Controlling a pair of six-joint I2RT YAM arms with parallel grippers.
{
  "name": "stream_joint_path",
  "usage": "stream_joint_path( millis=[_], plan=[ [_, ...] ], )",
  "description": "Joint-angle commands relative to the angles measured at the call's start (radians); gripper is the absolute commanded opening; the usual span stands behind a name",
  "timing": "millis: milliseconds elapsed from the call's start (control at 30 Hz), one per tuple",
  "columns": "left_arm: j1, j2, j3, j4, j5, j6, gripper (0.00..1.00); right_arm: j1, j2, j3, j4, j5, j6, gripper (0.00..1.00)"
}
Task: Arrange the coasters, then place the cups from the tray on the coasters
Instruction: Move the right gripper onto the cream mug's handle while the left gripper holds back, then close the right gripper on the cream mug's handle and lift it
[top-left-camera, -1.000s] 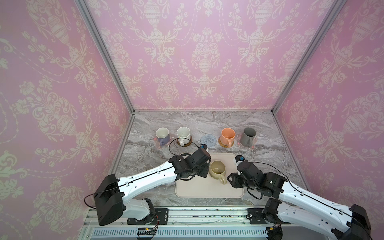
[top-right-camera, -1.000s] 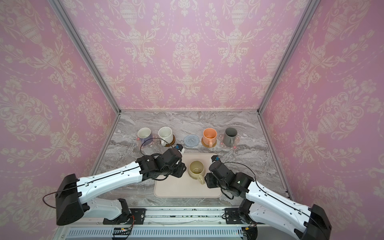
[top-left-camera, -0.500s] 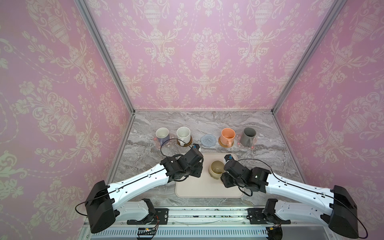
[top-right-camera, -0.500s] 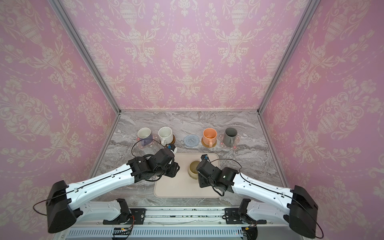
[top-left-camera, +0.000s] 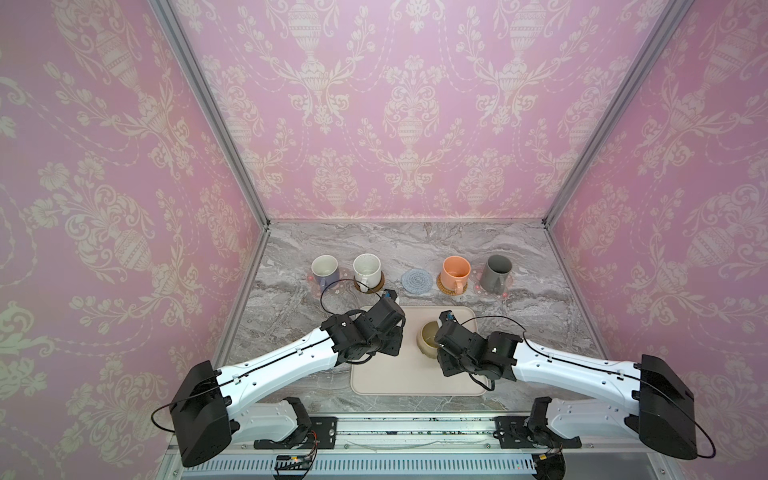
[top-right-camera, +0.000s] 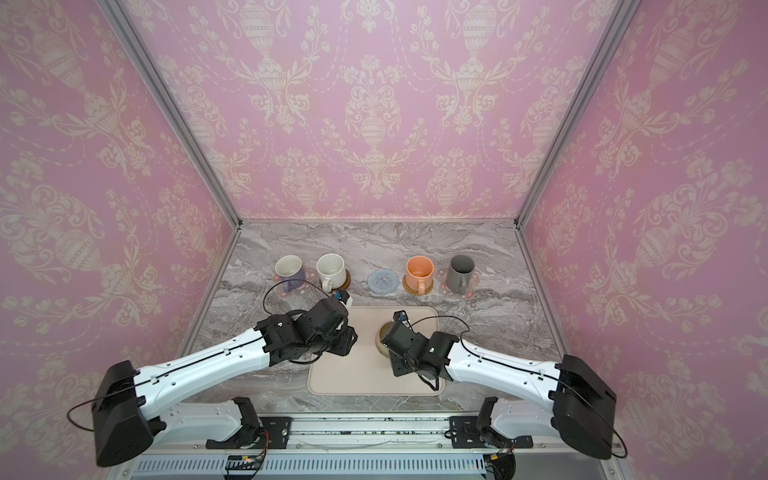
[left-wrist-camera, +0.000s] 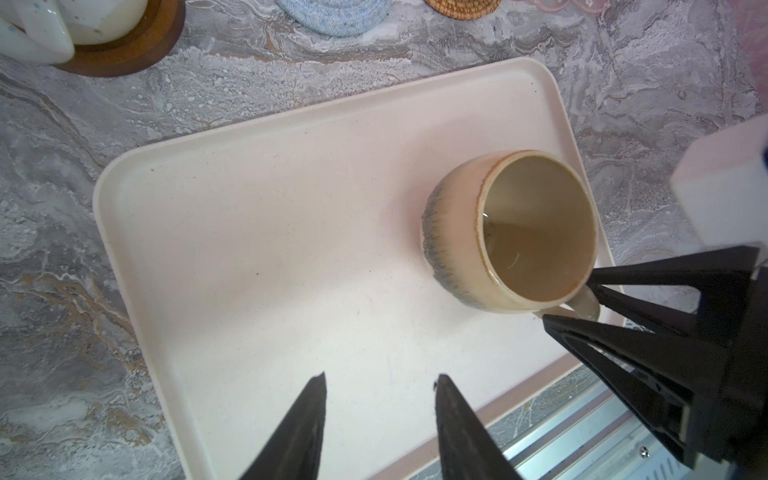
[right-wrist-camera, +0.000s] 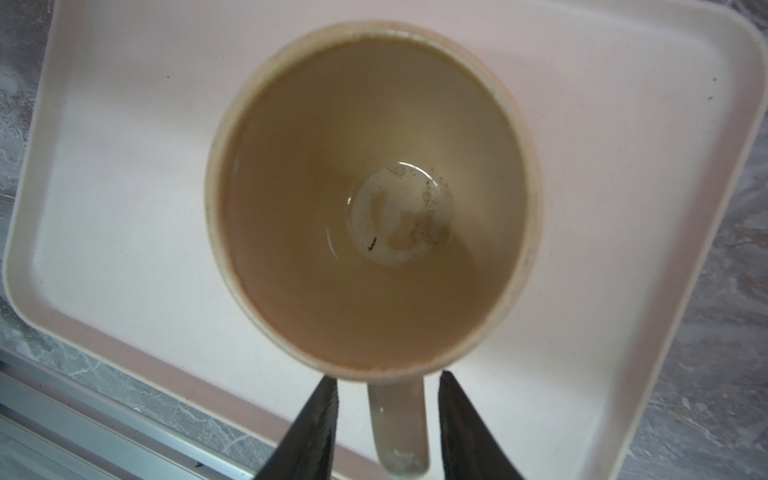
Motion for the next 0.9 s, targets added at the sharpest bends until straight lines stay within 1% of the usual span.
stream_joint_path(
  millis=[0,167,300,500,633,867],
  plan=[
    [0.007,-0.014,-0.017,0.010,-0.013,0.005,0.46,0.007,0.018,0.026,-0.024,0.041,-0.012,0.42],
    [0.008,-0.016,-0.024,0.018,-0.011,0.001,0.46,0.007,0.073,0.051,-0.039,0.071,-0.014,0.41],
    [0.008,-0.016,-0.033,0.027,-0.011,-0.002,0.46,0.008,0.112,0.070,-0.046,0.067,-0.023,0.38],
    [0.010,-0.015,-0.047,0.043,-0.005,-0.009,0.46,0.008,0.127,0.071,-0.041,0.066,-0.020,0.33],
    [0.009,-0.015,-0.048,0.043,-0.007,-0.007,0.46,0.008,0.133,0.075,-0.046,0.071,-0.021,0.28],
    [0.012,-0.038,-0.051,0.035,-0.018,-0.009,0.46,0.008,0.150,0.077,-0.054,0.081,-0.017,0.17]
  ],
)
